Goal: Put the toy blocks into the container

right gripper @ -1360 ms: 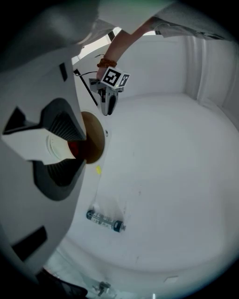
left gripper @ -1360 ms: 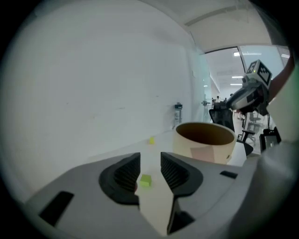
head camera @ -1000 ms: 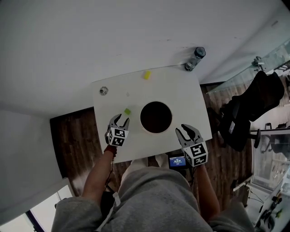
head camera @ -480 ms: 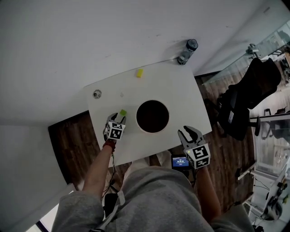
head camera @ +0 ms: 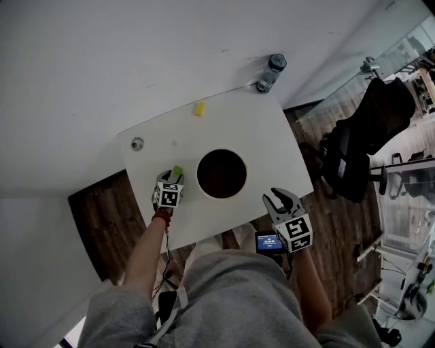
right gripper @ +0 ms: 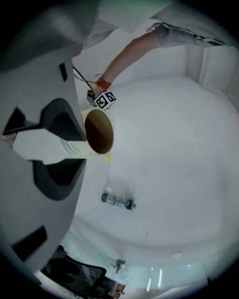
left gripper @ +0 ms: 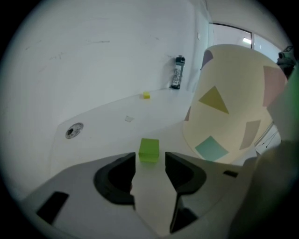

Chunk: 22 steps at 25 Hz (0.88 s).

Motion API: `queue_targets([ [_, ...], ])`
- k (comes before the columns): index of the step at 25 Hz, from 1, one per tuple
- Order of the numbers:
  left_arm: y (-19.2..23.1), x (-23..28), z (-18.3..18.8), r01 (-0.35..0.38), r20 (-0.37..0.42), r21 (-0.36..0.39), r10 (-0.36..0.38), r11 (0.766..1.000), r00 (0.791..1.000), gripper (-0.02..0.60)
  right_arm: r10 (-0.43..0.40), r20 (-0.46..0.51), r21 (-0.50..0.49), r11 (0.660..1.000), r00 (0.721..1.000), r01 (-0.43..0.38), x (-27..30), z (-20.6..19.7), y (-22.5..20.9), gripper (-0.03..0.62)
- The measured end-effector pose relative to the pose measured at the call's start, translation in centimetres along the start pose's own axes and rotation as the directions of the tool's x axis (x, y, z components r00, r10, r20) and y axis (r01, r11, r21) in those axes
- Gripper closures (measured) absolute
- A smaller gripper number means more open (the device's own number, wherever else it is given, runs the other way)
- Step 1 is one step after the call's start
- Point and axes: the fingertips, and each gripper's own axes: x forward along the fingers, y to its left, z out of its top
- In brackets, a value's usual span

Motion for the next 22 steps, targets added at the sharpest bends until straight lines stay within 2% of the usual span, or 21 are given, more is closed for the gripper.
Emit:
queue_targets([
  [5,-0.3,0.3,0.0,-0.002,0.000,-0.011,0.002,1.000,1.000,0.383,0.005,-0.012,-0.003,1.000,1.000,-0.005,-0.3,-0.6,0.3,0.477],
  [8,0.0,0.8,0.5,-0.011,0.005,-0.034,0.011,0.999,1.000,0.402,0.005,-0.014,-0.003,1.000,1.000,-0.005,-0.2,-0.8,0.4,0.477],
  [10,0.0,0.6,0.4,-0.023,-0.005,-0.037,0.023,0.999,1.000,0.448,0.006,-0.016,-0.004,1.000,1.000,-0.006,-0.4,-1.0,0.5,0.477],
  [14,0.2,-0.4,0.6,-0.032,0.002,-0.034,0.032,0.999,0.999,0.449,0.021,-0.012,-0.006,1.000,1.000,-0.021,-0.2,-1.1,0.7,0.479],
  [18,0.4,-2.7,1.2,-0.052,0.070,-0.052,0.056,0.997,0.996,0.449,0.055,0.001,-0.026,0.998,0.998,-0.055,0.4,-0.6,1.0,0.479],
  [22,0.6,-7.3,3.5,-0.080,0.192,-0.083,0.094,0.993,0.977,0.451,0.099,0.025,-0.054,0.994,0.995,-0.097,1.4,0.9,0.8,0.479],
])
